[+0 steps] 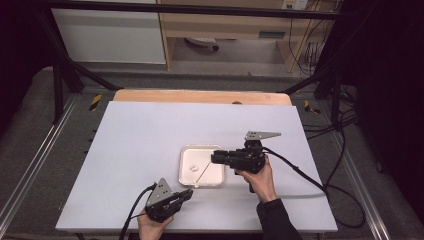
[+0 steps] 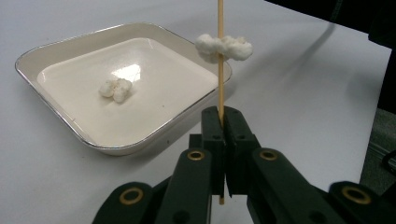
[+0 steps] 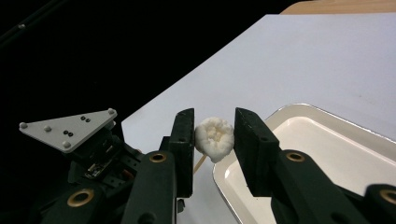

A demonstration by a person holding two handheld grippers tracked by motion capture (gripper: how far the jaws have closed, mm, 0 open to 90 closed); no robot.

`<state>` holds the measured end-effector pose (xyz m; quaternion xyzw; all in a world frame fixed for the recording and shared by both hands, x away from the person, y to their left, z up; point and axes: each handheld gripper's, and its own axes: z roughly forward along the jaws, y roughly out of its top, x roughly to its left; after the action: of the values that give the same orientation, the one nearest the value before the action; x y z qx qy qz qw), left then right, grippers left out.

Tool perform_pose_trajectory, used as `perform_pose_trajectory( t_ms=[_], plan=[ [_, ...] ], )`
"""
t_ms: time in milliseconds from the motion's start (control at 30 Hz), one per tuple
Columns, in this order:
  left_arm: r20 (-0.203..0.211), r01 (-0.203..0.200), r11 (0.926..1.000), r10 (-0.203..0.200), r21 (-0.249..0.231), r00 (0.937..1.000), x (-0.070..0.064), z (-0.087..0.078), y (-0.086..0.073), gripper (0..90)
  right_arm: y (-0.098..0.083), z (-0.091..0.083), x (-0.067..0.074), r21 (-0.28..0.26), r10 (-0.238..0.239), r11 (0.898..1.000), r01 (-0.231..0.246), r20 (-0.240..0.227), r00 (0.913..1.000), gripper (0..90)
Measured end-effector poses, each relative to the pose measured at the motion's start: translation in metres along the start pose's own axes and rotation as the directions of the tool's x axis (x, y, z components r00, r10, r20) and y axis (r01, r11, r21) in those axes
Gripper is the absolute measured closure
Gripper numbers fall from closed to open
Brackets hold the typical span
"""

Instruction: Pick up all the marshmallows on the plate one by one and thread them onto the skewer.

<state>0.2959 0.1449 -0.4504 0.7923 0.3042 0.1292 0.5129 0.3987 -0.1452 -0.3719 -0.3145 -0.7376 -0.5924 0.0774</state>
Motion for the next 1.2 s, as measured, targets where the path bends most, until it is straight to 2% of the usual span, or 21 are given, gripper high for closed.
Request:
perform_pose_trajectory(
  t_ms=[567, 1200],
  plan=[
    [-0.007, -0.012, 0.9999, 0.012, 0.009, 0.9999, -0.002, 0.002, 0.0, 88.2, -0.007, 0.01, -0.002, 0.044, 0.043, 0.998, -0.042, -0.034, 0.9985, 72.6],
    [-0.024, 0.009, 0.9999, -0.009, 0.008, 0.9997, -0.005, 0.008, -0.001, 88.3, -0.024, 0.019, -0.001, 0.041, 0.034, 0.999, -0.032, -0.045, 0.9984, 78.0]
  ],
)
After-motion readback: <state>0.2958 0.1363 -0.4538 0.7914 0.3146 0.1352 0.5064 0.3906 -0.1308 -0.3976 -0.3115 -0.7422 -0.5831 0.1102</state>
